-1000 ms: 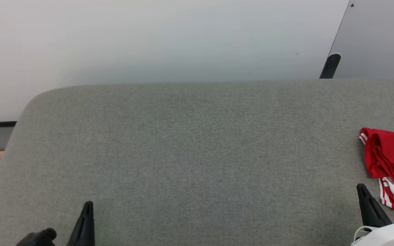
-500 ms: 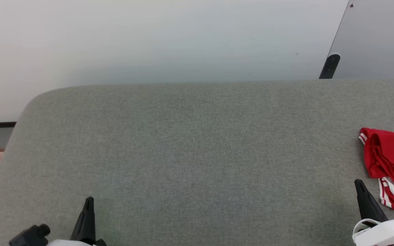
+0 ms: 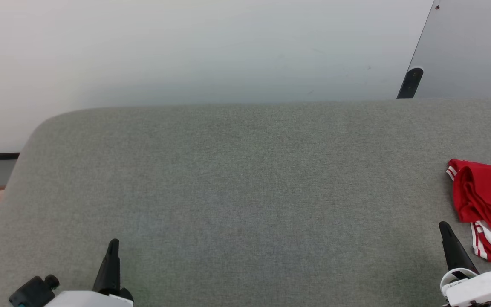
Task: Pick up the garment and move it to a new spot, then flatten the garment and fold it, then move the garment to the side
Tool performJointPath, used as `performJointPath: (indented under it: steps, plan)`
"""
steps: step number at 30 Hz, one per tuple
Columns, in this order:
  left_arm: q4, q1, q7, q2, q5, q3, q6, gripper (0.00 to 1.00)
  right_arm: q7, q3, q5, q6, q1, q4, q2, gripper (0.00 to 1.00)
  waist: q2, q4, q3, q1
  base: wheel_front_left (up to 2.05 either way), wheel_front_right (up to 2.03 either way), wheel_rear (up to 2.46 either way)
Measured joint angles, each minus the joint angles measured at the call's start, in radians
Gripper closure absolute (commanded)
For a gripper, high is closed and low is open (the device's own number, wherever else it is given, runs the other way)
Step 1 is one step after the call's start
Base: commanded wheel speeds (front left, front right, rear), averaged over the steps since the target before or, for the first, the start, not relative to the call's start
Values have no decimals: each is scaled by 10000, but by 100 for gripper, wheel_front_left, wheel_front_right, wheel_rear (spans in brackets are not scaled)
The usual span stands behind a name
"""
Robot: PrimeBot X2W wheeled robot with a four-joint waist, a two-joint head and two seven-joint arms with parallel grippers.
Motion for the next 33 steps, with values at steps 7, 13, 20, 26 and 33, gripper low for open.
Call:
performJointPath:
  steps: [7,13,20,26,33]
  plan:
    - [79,-147,236,-67,-802,50,-8,100,86,-21,848,0,-121,125,77,100,0,-7,-7,0,0,0,0]
    - [138,-227,420,-121,-1436,94,-63,100,130,-38,1524,0,-204,219,113,100,0,-13,-12,-1,0,0,0]
    - [198,-383,616,-184,-2128,142,-75,100,176,-59,2257,0,-248,328,155,100,0,-20,-19,0,0,0,0]
    - [251,-452,773,-228,-2706,178,-79,100,240,-73,2851,0,-389,418,194,100,0,-27,-25,0,0,0,0]
    - [299,-578,940,-295,-3325,224,-90,100,274,-92,3492,0,-419,514,245,100,0,-34,-32,-1,0,0,0]
